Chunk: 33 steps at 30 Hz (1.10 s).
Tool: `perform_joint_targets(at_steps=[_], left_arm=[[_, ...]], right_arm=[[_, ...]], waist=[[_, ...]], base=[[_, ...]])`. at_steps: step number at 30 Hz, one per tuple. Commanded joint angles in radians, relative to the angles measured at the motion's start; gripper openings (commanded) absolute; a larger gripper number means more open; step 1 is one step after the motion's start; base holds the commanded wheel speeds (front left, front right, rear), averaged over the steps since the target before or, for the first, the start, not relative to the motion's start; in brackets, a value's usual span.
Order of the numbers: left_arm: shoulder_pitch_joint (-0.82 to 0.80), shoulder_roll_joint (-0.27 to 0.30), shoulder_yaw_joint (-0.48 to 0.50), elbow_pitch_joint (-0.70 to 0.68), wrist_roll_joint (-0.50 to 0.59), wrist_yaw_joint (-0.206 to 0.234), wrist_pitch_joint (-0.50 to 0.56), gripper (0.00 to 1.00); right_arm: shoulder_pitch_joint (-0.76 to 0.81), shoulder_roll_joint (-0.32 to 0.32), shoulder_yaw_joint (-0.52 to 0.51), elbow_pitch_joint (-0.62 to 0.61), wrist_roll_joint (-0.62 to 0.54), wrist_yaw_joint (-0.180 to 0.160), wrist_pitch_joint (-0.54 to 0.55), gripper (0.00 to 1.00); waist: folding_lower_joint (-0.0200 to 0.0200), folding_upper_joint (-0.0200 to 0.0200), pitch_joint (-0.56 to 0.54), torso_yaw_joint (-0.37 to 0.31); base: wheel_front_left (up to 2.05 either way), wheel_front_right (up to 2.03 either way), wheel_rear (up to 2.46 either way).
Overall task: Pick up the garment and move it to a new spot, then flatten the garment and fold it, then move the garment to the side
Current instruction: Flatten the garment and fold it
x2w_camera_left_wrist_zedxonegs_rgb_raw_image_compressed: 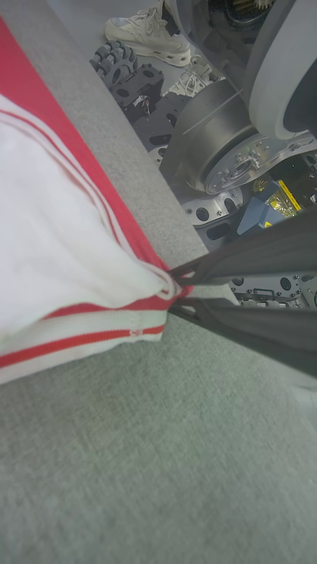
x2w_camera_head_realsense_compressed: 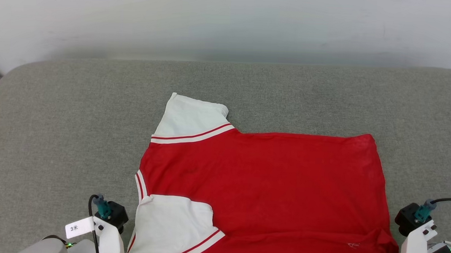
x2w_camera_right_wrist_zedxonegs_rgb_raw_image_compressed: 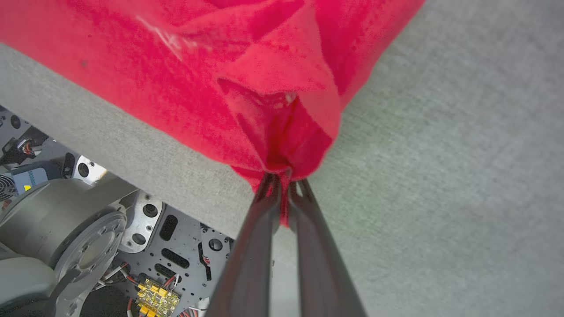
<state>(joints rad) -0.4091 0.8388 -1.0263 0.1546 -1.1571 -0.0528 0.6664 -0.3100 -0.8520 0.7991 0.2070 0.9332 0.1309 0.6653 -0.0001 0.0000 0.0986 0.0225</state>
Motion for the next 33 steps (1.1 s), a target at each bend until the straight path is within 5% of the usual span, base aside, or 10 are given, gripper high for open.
perform_joint_targets(at_steps=[1,2,3,4,5,17,26,33], left_arm=[[0.014,0.000,-0.001,0.005,0.000,0.001,-0.002,0.00],[0.016,-0.004,0.000,0.010,-0.001,0.001,-0.009,0.00],[0.016,-0.007,0.004,0.014,-0.001,0.001,-0.016,0.63],[0.012,-0.007,0.009,0.018,0.002,0.001,-0.024,1.00],[0.005,-0.002,0.012,0.020,0.009,-0.001,-0.030,1.00],[-0.119,0.075,0.123,-0.053,0.063,0.027,-0.138,1.00],[-0.302,0.023,0.197,-0.009,0.185,0.071,-0.249,1.00],[-0.476,-0.032,0.228,0.079,0.200,0.062,-0.195,1.00]], right_arm=[[0.011,0.005,0.001,0.008,-0.006,0.000,-0.005,0.00],[0.015,0.013,-0.003,0.014,-0.006,0.000,-0.012,0.00],[0.020,0.021,-0.008,0.019,-0.006,0.000,-0.020,0.26],[0.024,0.027,-0.013,0.024,-0.009,0.000,-0.030,0.49],[0.023,0.031,-0.022,0.030,-0.013,0.000,-0.043,1.00],[-0.018,0.090,-0.259,0.004,-0.167,0.000,-0.390,1.00],[0.043,0.305,-0.568,-0.062,-0.445,0.000,-0.667,1.00],[0.116,0.487,-0.735,-0.191,-0.615,0.000,-0.757,1.00]], waist=[[0.0001,0.0000,0.001,0.000],[0.0001,0.0000,0.002,-0.001],[0.0001,0.0000,0.003,0.000],[0.0001,0.0000,0.001,0.000],[0.0001,0.0000,-0.001,0.000],[0.0001,0.0000,-0.045,0.002],[0.0001,0.0000,0.018,-0.034],[0.0001,0.0000,0.129,-0.084]], base=[[0.00,0.00,0.00],[0.00,0.00,0.00],[0.00,0.00,0.00],[0.00,0.00,0.00],[0.00,0.00,0.00],[0.00,0.00,0.00],[0.00,0.00,0.00],[0.00,0.00,0.00]])
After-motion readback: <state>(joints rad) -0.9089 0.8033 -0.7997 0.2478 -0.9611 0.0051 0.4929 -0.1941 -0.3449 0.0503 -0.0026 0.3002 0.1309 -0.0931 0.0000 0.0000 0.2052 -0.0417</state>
